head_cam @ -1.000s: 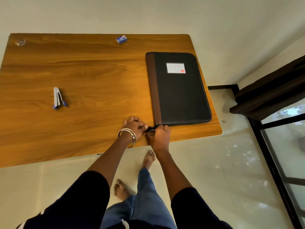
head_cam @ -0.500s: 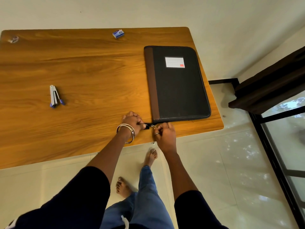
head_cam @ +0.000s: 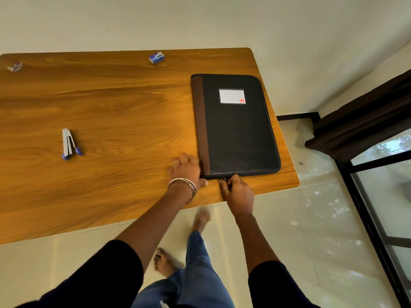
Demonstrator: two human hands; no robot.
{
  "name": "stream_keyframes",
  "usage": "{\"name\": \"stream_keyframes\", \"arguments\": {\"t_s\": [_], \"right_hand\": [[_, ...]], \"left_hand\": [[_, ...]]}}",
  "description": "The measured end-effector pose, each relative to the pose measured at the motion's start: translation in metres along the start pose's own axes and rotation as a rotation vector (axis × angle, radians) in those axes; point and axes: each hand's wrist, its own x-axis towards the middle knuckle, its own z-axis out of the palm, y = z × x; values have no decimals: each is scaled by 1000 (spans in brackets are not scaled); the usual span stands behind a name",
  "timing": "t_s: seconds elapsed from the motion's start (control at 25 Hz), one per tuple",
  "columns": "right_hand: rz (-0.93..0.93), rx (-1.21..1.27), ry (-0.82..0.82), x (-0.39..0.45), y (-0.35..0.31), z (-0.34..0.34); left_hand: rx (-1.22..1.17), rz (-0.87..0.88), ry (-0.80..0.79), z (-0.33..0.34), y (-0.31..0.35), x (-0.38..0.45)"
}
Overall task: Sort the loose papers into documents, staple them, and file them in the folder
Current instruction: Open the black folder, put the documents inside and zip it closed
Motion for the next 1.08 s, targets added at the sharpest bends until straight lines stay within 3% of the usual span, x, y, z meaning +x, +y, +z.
{"name": "stream_keyframes", "arguments": {"t_s": [0.12, 0.28, 0.36, 0.56, 0.68, 0.84, 0.96, 1.08], "right_hand": [[-89, -66, 110, -8, -4, 14], [-153, -127, 63, -2, 4, 11], [-121, -147, 56, -2, 17, 3], [188, -104, 113, 10, 59, -26], [183, -104, 118, 19, 68, -37], [201, -130, 92, 17, 63, -34], [183, -139, 44, 18, 63, -38], [125, -231, 51, 18, 81, -49]], "left_hand": [[191, 181, 40, 5, 39, -2], [228, 174, -35, 21, 44, 9], [206, 154, -81, 22, 49, 14], [205, 93, -174, 4, 57, 15], [299, 96, -145, -7, 70, 15], [332, 239, -23, -8, 114, 24], [284, 332, -86, 2, 147, 34], [200, 275, -185, 2, 155, 41]]}}
